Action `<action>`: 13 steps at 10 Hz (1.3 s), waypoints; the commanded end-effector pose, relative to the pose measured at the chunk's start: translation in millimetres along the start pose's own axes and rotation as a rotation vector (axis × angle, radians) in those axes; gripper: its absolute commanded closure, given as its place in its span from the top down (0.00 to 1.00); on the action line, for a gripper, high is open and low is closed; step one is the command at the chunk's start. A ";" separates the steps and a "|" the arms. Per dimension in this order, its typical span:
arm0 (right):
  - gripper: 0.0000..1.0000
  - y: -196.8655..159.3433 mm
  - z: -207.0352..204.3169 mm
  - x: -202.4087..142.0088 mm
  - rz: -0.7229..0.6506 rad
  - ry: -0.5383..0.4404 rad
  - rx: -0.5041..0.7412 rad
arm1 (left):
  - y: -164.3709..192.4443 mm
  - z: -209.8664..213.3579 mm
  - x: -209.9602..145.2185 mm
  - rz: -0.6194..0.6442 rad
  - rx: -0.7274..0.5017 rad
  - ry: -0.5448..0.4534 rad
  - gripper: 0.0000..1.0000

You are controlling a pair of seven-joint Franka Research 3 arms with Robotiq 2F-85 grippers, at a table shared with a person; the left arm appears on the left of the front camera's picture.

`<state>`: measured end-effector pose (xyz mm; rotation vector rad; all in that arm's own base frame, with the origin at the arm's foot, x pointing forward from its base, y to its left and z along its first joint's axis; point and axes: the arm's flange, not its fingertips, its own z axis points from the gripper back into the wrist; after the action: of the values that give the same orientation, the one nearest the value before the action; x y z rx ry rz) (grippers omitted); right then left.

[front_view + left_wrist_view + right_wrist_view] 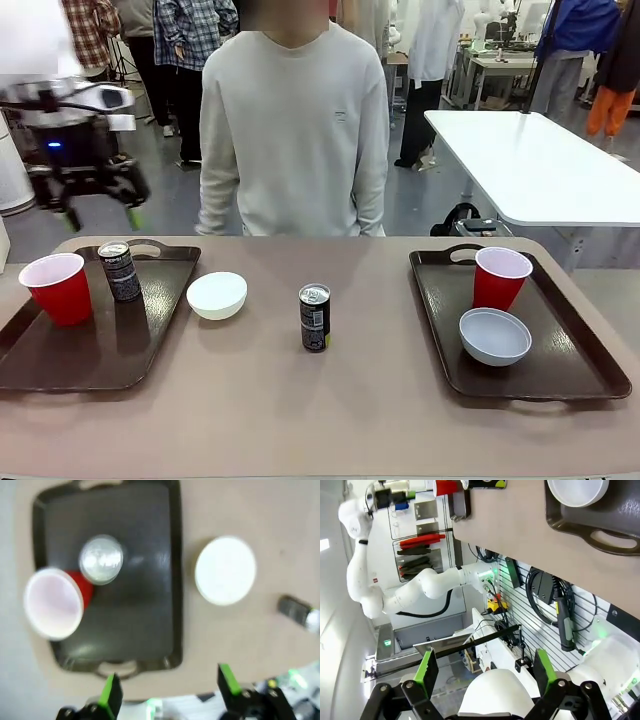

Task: Prepare tableware on both trays.
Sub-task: Pick up a Picnic Bowl from the table and place it on a Handle tray.

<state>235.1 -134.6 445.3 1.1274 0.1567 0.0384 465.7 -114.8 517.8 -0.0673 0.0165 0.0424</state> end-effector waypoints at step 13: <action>1.00 3.2 -0.4 -1.3 0.001 -0.006 0.015 | -65.8 -106.5 66.2 -0.195 0.112 -0.014 1.00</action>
<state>235.0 -134.3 445.5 1.1273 0.1578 0.0389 529.9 -183.3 428.2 0.0229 0.0248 -0.1013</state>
